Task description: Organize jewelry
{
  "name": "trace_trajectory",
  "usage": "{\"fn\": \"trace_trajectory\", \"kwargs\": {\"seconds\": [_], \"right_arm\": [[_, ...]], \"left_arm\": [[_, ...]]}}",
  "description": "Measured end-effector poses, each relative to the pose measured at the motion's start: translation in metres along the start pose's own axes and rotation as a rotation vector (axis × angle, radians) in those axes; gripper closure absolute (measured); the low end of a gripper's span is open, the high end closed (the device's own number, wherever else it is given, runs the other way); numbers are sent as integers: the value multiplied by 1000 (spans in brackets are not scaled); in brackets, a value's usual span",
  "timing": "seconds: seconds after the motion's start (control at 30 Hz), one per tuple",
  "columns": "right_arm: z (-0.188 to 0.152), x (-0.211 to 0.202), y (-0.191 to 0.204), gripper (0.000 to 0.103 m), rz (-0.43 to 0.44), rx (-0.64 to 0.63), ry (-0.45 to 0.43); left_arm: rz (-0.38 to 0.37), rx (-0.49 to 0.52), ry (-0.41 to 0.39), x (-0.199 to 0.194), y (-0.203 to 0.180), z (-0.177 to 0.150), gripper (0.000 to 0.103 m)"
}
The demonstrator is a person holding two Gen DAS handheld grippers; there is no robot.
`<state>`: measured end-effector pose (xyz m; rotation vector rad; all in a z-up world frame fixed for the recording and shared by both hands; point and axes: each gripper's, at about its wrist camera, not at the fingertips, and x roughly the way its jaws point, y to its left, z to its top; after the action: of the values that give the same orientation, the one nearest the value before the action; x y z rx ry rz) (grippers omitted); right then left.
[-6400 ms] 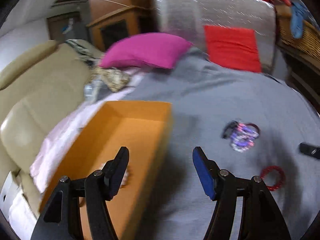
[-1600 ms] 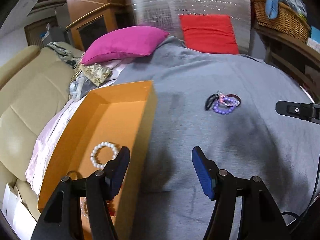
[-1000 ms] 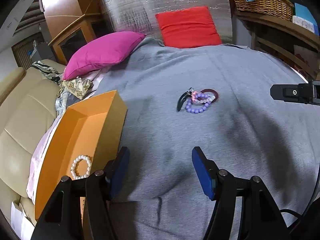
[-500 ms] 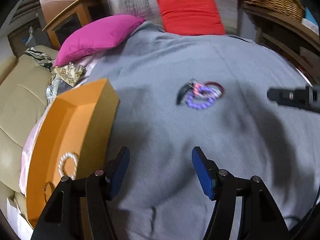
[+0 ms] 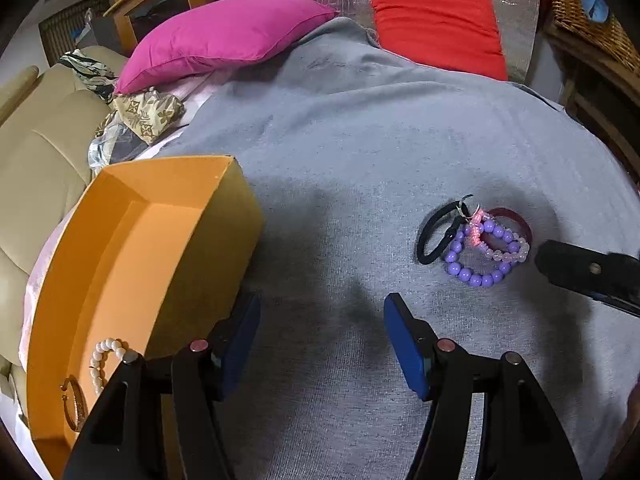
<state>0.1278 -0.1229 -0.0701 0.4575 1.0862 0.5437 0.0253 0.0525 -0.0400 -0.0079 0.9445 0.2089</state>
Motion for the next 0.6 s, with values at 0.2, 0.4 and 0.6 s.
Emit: {"fn": "trace_trajectory", "kwargs": {"seconds": [0.2,0.4,0.6], "right_arm": [[9,12,-9,57,26,109,-4],[7,23,-12,92,-5,188,-3],[6,-6,-21,100,-47,190,-84]], "left_arm": [[-24,41,-48,-6,-1,-3,38],[-14,34,-65,-6,1,1,38],[-12,36,-62,-2,-2,0,38]]}}
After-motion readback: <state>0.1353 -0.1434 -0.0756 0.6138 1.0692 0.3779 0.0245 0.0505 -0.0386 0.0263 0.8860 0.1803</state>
